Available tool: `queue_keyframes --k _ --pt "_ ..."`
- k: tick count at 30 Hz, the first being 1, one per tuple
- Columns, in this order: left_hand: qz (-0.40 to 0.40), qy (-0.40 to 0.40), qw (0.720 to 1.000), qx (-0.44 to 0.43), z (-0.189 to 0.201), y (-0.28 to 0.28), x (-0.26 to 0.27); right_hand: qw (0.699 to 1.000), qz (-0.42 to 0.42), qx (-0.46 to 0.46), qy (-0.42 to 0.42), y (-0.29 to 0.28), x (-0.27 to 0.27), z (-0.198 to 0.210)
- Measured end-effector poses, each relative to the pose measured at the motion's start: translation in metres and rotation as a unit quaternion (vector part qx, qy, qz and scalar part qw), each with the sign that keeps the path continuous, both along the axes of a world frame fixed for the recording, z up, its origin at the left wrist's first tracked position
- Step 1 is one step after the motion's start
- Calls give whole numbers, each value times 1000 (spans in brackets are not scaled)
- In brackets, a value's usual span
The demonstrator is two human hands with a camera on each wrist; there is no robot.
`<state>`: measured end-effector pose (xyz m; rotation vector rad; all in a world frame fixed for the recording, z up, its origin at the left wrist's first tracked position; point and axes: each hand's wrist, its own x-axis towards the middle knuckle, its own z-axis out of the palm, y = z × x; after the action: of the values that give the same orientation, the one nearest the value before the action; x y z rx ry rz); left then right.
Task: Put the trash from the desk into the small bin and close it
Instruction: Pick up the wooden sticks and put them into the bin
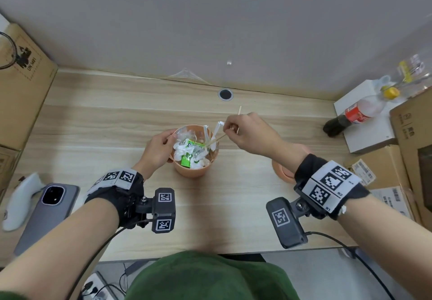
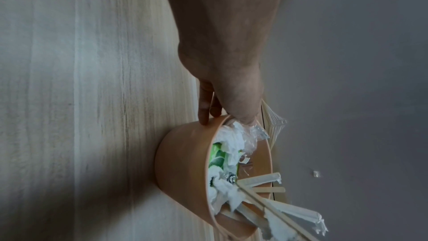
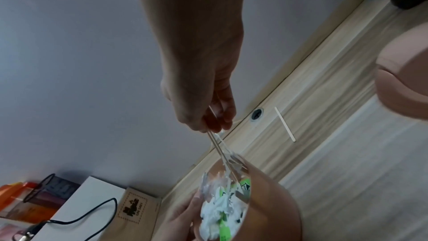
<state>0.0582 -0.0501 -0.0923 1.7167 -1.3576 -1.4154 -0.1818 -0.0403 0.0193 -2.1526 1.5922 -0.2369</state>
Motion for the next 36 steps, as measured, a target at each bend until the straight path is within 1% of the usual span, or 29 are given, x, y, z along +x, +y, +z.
queue_keyframes --k 4,8,11,15,20,26,29,32,34,36 --pt "2 1 1000 0 1 1 -1 1000 17 -20 -8 -4 5 10" --pt "2 -1 1000 0 3 1 -1 998 61 6 22 -7 18 8" --pt "0 -17 1000 -3 3 0 0 998 50 -13 24 -11 21 11" --pt "-1 -18 1000 -5 5 1 -1 998 32 -39 37 -17 21 13" --pt "-7 -18 1000 -12 9 2 -1 997 16 -12 78 -26 30 -5" --pt "-8 -6 1000 1 8 0 0 987 41 86 132 -27 38 -50" --pt "-15 0 1000 11 9 -1 2 989 44 94 107 -27 34 -51" --pt "-14 9 1000 13 8 -1 4 996 42 79 16 -31 21 -31" --pt "-7 14 1000 10 6 0 5 995 -2 86 -43 -36 5 -23" --pt "-2 18 1000 6 5 0 5 991 -72 90 -70 -43 -17 -34"
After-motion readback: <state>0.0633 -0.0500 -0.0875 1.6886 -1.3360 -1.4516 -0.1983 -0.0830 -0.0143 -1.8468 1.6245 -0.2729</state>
